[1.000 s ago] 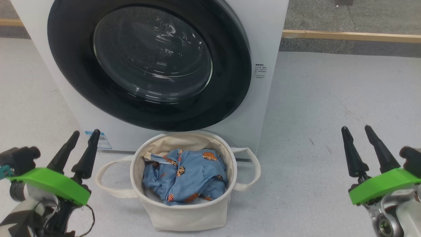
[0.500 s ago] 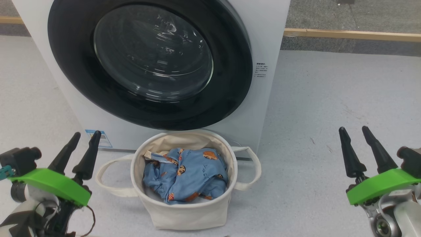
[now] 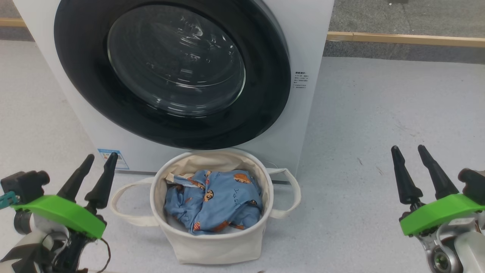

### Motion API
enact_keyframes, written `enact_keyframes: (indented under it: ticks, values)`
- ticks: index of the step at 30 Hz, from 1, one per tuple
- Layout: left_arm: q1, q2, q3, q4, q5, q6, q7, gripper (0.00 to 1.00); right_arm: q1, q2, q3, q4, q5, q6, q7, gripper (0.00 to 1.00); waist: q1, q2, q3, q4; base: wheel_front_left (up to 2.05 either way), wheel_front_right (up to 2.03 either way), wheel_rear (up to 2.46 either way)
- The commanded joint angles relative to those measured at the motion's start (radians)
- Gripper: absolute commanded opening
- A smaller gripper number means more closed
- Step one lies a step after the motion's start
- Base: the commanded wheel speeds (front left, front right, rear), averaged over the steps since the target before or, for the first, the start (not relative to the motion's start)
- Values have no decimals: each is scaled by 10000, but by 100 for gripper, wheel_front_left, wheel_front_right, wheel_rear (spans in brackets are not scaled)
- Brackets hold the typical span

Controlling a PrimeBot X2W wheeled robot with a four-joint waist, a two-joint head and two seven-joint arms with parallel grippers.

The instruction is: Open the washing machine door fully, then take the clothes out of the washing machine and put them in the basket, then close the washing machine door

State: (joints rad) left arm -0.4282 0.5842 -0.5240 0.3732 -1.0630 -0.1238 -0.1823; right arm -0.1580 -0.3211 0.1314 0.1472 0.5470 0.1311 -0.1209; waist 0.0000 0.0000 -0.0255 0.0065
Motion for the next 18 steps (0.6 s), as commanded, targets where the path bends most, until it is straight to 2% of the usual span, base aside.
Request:
enact_keyframes:
  ticks: [1,4,5,9,15,18]
  values:
    - [-563,450,504,-207,-78,-27,-1,100,-186,-97,58,-395,-85,-4,51,100,0,0,6,2,0,0,0]
    - [-566,468,487,-222,-104,-30,19,100,-188,-73,49,-398,-91,-4,62,100,0,0,19,3,0,0,0]
    - [4,-16,-5,7,-59,2,56,0,3,28,-13,10,7,0,58,0,0,0,19,3,0,0,0]
    - [544,-442,-263,367,-84,3,65,0,314,298,144,577,55,0,68,0,0,0,22,2,0,0,0]
    - [681,-627,-11,276,-399,0,150,0,334,413,17,583,564,0,180,0,23,0,13,-2,0,0,0]
    - [755,-722,117,233,-556,-2,194,0,344,471,-44,594,818,0,235,0,8,0,26,-3,0,0,0]
